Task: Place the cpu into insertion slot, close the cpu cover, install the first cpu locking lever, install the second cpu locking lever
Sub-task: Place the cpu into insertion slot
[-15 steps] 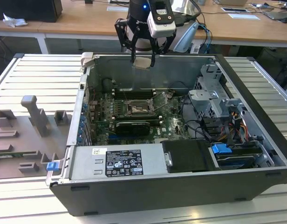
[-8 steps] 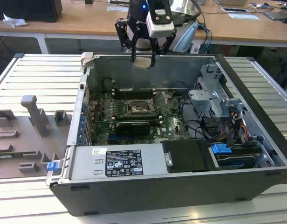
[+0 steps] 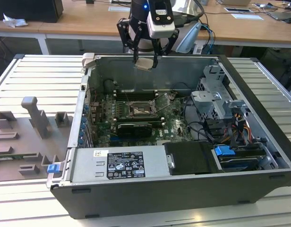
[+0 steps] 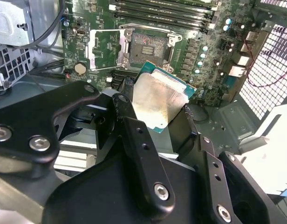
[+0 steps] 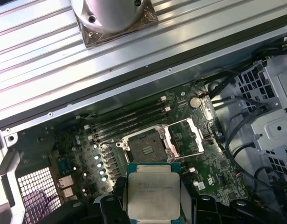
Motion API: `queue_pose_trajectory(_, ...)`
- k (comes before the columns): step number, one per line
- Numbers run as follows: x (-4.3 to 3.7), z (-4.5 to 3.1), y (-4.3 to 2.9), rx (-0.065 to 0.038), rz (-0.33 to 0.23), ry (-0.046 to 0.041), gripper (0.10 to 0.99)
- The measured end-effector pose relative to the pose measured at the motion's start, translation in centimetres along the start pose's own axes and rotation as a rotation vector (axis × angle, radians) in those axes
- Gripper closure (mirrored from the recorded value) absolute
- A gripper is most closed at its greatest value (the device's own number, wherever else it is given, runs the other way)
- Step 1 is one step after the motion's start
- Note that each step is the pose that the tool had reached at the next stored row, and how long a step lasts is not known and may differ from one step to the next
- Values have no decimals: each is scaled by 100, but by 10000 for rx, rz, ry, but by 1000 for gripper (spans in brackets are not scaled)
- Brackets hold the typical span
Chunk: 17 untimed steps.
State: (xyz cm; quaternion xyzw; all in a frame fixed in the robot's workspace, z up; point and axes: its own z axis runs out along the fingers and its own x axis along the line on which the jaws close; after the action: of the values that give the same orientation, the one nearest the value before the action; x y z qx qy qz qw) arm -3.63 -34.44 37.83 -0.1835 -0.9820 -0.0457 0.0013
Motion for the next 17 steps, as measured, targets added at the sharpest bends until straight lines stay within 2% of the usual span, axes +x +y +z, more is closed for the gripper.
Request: queue_pose_trajectory(17,0,3,0,-24,1243,-112,545)
